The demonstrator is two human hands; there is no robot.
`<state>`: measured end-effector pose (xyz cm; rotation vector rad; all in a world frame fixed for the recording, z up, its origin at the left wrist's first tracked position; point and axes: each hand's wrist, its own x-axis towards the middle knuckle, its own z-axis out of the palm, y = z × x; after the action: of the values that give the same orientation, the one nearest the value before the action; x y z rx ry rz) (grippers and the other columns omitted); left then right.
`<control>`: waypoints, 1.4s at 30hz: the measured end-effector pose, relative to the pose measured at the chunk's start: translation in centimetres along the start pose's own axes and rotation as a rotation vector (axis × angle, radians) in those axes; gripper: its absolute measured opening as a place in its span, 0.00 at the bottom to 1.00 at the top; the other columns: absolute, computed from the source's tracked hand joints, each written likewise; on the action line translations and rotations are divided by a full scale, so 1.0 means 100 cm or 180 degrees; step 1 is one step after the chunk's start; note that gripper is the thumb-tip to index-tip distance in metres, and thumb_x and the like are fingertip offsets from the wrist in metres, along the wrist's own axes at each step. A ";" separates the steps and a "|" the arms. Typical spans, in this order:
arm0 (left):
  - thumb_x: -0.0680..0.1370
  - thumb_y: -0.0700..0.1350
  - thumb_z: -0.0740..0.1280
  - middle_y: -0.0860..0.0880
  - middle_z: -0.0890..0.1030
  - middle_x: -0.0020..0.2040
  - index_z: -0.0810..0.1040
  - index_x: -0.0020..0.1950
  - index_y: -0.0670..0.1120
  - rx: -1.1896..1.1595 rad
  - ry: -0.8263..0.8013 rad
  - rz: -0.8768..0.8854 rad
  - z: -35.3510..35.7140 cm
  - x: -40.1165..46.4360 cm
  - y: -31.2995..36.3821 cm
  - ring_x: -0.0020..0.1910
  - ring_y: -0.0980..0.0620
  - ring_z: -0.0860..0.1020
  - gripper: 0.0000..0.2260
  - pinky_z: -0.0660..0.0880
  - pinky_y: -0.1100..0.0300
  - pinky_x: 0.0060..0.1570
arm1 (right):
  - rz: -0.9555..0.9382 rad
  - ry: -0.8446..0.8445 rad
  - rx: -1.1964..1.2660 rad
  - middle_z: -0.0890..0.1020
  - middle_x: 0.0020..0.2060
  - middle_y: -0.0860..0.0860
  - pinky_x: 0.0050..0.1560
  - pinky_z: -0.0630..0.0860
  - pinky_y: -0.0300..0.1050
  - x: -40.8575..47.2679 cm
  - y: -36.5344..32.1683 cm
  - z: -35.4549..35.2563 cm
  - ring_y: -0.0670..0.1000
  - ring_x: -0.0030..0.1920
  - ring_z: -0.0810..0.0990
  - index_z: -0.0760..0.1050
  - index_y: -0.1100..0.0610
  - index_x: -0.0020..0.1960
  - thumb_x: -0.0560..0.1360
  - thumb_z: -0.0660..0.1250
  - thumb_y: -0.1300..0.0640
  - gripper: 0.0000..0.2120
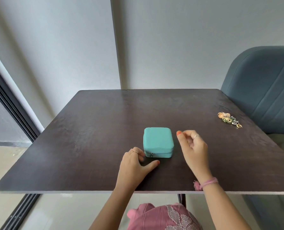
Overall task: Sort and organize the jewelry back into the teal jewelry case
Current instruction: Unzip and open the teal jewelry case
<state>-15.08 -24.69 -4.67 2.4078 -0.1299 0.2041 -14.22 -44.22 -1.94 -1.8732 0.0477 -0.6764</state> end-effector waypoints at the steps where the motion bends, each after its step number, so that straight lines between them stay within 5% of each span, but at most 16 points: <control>1: 0.66 0.67 0.71 0.58 0.75 0.39 0.73 0.44 0.53 0.0038 0.0047 -0.0014 0.001 0.000 0.002 0.43 0.59 0.71 0.20 0.68 0.69 0.38 | 0.0135 -0.0069 0.0093 0.82 0.41 0.49 0.40 0.73 0.29 0.007 0.002 0.002 0.44 0.42 0.80 0.77 0.53 0.46 0.76 0.68 0.52 0.05; 6: 0.71 0.66 0.66 0.59 0.77 0.35 0.76 0.40 0.54 0.0268 0.0248 -0.0008 0.008 0.000 0.010 0.40 0.57 0.73 0.16 0.73 0.61 0.42 | 0.0396 -0.0945 0.0182 0.74 0.61 0.46 0.57 0.72 0.30 0.024 0.023 0.019 0.39 0.60 0.74 0.72 0.48 0.64 0.79 0.62 0.51 0.14; 10: 0.76 0.58 0.65 0.58 0.79 0.37 0.79 0.41 0.52 0.0252 0.0334 0.0035 0.008 -0.001 0.011 0.40 0.56 0.73 0.11 0.72 0.61 0.41 | 0.0413 -0.1394 0.0157 0.69 0.66 0.41 0.57 0.68 0.26 0.022 0.026 0.023 0.36 0.64 0.69 0.67 0.44 0.69 0.80 0.58 0.47 0.18; 13: 0.77 0.55 0.64 0.57 0.78 0.39 0.78 0.43 0.51 0.0197 0.0216 0.0169 0.006 -0.002 0.010 0.40 0.57 0.73 0.09 0.71 0.63 0.41 | 0.0227 -0.1621 -0.0077 0.67 0.69 0.40 0.66 0.64 0.35 0.022 0.028 0.023 0.37 0.68 0.65 0.66 0.43 0.71 0.78 0.57 0.42 0.22; 22: 0.79 0.49 0.64 0.54 0.78 0.44 0.77 0.49 0.49 -0.0011 -0.0099 0.0142 -0.012 0.006 -0.008 0.42 0.56 0.76 0.05 0.76 0.61 0.45 | 0.0043 -0.1712 -0.0383 0.67 0.70 0.41 0.65 0.58 0.31 0.023 0.031 0.021 0.38 0.69 0.63 0.68 0.46 0.70 0.81 0.58 0.53 0.18; 31: 0.77 0.47 0.68 0.54 0.76 0.34 0.78 0.45 0.46 -0.0111 -0.0039 -0.0176 -0.022 0.055 -0.019 0.32 0.58 0.72 0.06 0.67 0.70 0.32 | 0.0061 -0.1723 -0.0425 0.66 0.71 0.41 0.67 0.57 0.34 0.023 0.033 0.021 0.40 0.71 0.62 0.68 0.46 0.71 0.81 0.58 0.53 0.18; 42: 0.75 0.41 0.67 0.50 0.82 0.38 0.79 0.45 0.45 -0.0300 -0.0252 -0.0016 -0.009 0.118 -0.008 0.40 0.53 0.79 0.02 0.75 0.61 0.45 | 0.0054 -0.1756 -0.0483 0.65 0.72 0.41 0.66 0.57 0.33 0.024 0.032 0.022 0.39 0.70 0.61 0.66 0.46 0.71 0.81 0.57 0.52 0.18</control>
<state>-3.48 -23.96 -2.35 2.3226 -0.1661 0.0982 -10.33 -44.51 -4.23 -2.1445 -0.2467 -0.1288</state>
